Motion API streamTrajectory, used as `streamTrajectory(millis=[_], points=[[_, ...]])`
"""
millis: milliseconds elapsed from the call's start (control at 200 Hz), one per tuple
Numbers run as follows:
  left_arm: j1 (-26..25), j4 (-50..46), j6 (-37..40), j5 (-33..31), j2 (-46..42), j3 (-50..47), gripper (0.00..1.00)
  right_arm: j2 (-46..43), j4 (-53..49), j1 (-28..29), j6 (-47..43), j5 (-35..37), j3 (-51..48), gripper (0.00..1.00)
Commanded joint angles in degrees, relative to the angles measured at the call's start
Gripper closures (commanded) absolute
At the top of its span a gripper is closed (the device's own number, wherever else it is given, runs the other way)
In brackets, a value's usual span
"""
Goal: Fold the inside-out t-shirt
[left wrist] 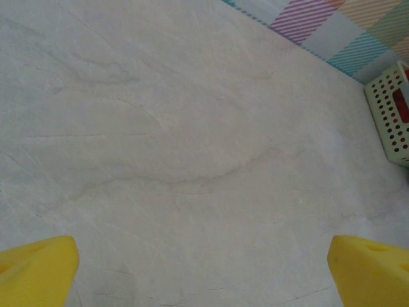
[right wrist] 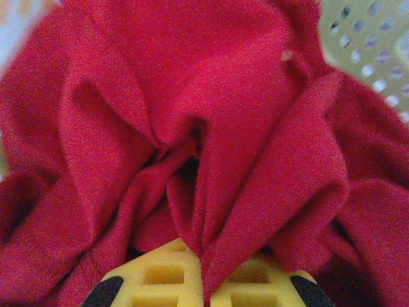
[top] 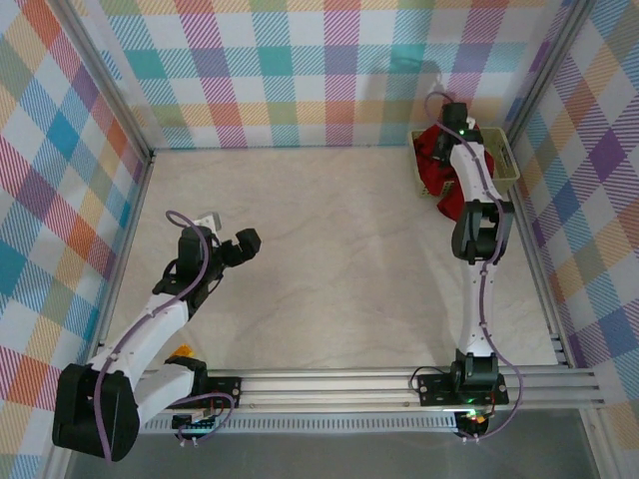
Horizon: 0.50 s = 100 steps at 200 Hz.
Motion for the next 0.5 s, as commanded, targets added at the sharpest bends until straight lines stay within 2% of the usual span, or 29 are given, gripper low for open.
streamTrajectory(millis=[0, 210, 365, 495], points=[[-0.9, -2.1, -1.6, -0.5, -1.1, 0.9, 0.00, -11.6, 2.8, -0.3, -1.2, -1.3, -0.5, 1.00], [-0.9, -5.9, -1.8, -0.2, -0.8, 3.9, 0.00, -22.0, 8.2, 0.1, -0.2, -7.2, -12.3, 1.00], [-0.9, -7.0, -2.6, 0.3, -1.9, 4.0, 0.00, -31.6, 18.9, 1.8, -0.5, -7.4, -26.7, 1.00], [-0.9, -7.4, -3.0, 0.4, -2.6, 3.8, 0.00, -36.8, 21.5, 3.4, -1.1, -7.3, -31.2, 1.00]])
